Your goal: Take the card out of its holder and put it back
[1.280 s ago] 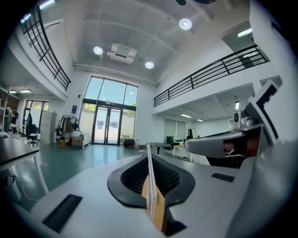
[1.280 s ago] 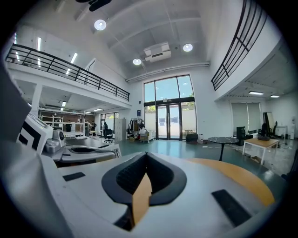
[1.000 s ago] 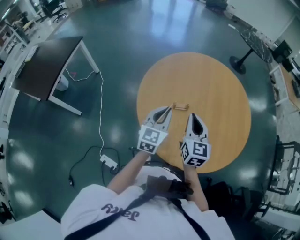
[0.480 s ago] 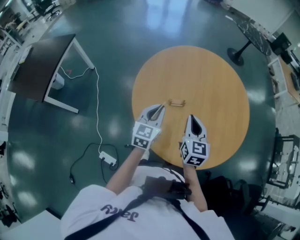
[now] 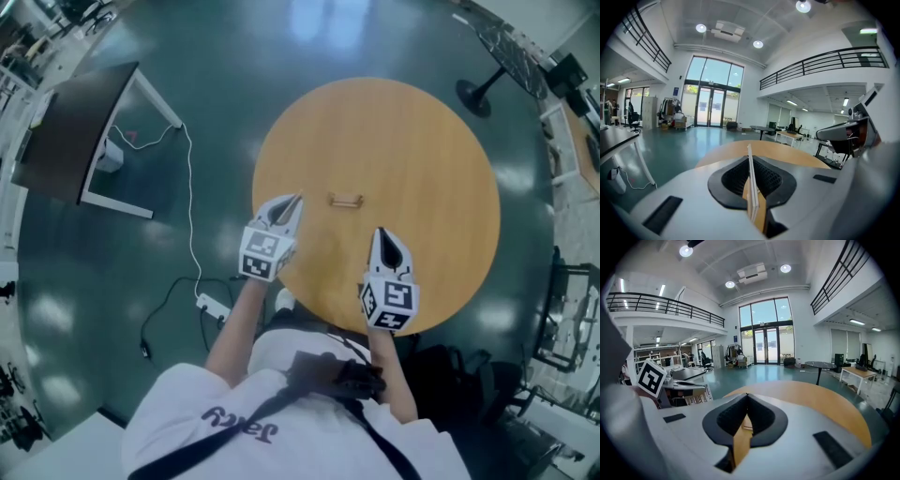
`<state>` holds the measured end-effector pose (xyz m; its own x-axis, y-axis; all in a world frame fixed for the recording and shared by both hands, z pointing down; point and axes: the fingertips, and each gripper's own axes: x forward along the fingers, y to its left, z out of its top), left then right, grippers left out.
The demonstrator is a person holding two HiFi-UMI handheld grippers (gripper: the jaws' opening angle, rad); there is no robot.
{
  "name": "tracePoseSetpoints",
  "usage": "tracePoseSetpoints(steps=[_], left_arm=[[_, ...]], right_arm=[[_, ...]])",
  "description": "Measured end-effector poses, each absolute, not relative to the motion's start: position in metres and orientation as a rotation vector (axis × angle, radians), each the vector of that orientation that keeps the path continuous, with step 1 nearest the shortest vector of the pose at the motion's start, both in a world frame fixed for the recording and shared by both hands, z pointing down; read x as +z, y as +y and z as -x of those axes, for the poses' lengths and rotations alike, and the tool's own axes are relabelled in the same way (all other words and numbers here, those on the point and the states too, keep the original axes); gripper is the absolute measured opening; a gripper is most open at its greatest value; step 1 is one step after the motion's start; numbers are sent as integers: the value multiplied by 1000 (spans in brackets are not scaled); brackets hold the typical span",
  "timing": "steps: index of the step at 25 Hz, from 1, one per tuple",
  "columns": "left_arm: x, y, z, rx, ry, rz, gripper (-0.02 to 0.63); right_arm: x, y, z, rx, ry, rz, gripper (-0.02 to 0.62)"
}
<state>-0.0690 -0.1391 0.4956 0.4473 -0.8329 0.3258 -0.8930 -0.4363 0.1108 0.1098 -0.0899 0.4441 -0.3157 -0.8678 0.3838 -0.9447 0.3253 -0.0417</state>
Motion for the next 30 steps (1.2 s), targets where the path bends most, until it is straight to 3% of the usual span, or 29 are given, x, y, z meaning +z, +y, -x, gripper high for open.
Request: tracePoseSetpoints(steps=[17, 30], left_arm=[[519, -228, 91, 688, -1252, -2652, 29], [510, -249, 1, 861, -755, -2901, 29]], right_arm=[[492, -113, -138, 564, -2235, -1583, 21], [501, -114, -147, 612, -2189, -1608, 21]])
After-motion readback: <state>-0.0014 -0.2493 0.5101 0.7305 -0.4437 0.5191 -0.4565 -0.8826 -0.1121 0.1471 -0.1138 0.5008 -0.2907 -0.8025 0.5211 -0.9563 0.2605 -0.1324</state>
